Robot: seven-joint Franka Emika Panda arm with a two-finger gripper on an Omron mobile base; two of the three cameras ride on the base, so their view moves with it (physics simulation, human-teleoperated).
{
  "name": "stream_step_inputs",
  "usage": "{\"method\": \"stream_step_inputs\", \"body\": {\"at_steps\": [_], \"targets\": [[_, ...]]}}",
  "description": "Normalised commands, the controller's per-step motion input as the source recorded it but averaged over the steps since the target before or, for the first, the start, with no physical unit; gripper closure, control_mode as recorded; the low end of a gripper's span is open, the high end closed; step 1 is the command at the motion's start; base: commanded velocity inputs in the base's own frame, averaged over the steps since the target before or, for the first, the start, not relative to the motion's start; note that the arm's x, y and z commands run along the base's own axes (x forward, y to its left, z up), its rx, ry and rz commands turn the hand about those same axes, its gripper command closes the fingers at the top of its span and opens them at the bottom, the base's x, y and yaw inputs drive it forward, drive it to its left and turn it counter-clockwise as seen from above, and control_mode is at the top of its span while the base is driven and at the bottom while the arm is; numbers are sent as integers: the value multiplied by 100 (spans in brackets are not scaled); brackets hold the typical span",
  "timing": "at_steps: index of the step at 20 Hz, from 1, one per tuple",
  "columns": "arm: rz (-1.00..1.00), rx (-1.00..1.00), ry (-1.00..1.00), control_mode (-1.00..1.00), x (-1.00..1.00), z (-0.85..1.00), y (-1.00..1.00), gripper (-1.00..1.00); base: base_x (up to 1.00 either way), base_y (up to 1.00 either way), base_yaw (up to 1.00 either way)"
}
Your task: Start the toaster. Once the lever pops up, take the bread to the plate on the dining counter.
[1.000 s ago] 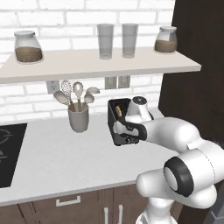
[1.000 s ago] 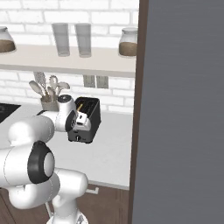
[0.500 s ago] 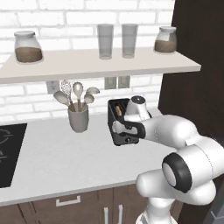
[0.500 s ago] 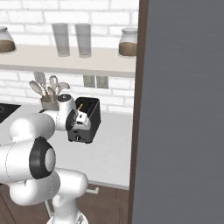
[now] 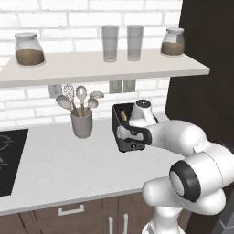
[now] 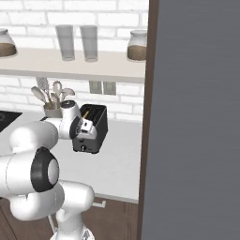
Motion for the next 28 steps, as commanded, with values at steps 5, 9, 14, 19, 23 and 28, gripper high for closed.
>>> {"method": "stream_step_inputs", "body": {"at_steps": [5,9,14,19,23,28], "targets": [[0,0,-2,-100,-26,29,0,100,0,0,0],[0,0,0,-100,-17,48,-14,100,0,0,0],[-1,0,-2,-100,-15,53,-15,100,0,0,0],[-2,0,-8,-100,-13,52,-17,100,0,0,0],[0,0,-15,-100,-11,19,0,100,0,0,0],[0,0,-20,-100,-6,13,8,100,0,0,0]]}}
